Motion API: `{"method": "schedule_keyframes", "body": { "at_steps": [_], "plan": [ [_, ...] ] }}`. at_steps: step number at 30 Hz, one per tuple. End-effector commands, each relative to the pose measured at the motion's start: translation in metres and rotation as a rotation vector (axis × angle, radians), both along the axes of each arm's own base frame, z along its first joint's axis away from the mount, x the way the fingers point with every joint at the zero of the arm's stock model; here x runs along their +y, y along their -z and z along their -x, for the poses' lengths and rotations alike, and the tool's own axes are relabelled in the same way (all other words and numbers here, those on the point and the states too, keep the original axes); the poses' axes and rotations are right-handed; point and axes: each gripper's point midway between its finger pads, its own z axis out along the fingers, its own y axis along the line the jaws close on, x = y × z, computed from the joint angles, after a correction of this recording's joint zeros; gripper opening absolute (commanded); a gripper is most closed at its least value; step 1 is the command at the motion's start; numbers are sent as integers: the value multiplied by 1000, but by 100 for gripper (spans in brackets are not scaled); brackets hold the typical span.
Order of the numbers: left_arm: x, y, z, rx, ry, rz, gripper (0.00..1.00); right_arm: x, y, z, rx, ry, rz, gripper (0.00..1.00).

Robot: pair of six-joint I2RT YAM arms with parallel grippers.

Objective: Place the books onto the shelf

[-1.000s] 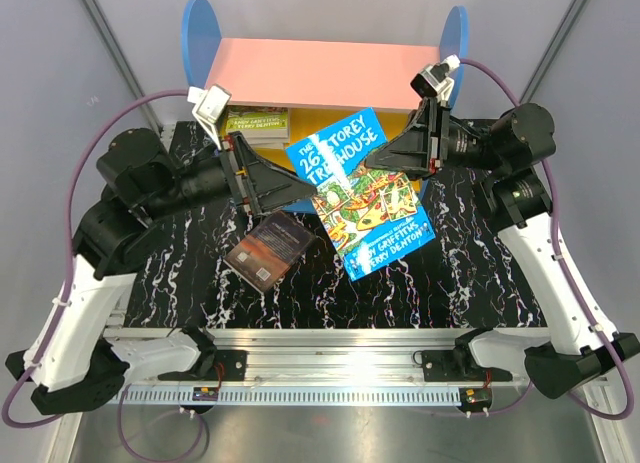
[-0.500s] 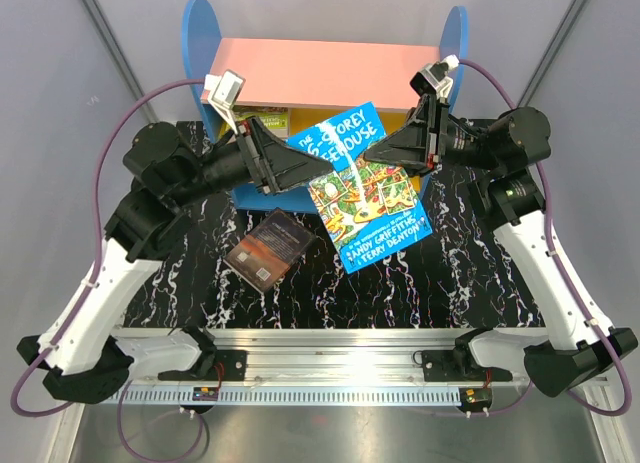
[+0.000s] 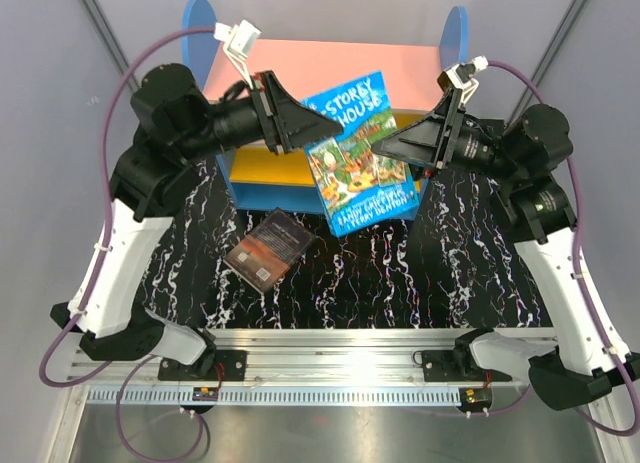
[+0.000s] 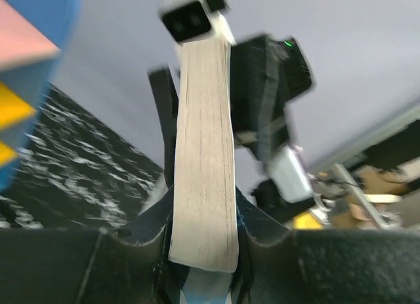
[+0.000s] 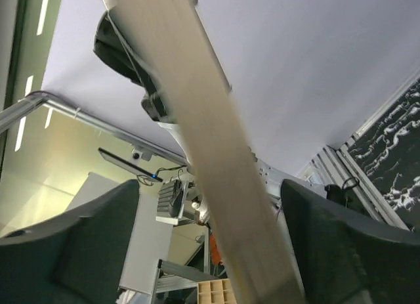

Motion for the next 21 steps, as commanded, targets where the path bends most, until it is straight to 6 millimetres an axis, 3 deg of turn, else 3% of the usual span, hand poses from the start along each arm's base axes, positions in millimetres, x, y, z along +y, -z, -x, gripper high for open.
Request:
{"method": "schedule_keyframes", "body": {
  "at_steps": [1,4,6,10,16,21],
  "plan": [
    [43,-21,-50,-183,-276,-63,0,-8,9,9,-2,98,117,100],
    [73,-41,-67,-277,-433,-58,0,-18,17,4,-7,194,198,100],
    [90,-61,-67,-372,-529,-20,0,-25,22,5,-32,245,243,100],
    [131,-79,-100,-506,-821,-84,0,-39,38,6,2,331,308,100],
    [170,-101,-139,-670,-1110,-205,0,-46,60,14,70,350,331,100],
    [186,-115,-171,-806,-1281,-285,0,-49,70,17,112,364,338,100]
  ]
}}
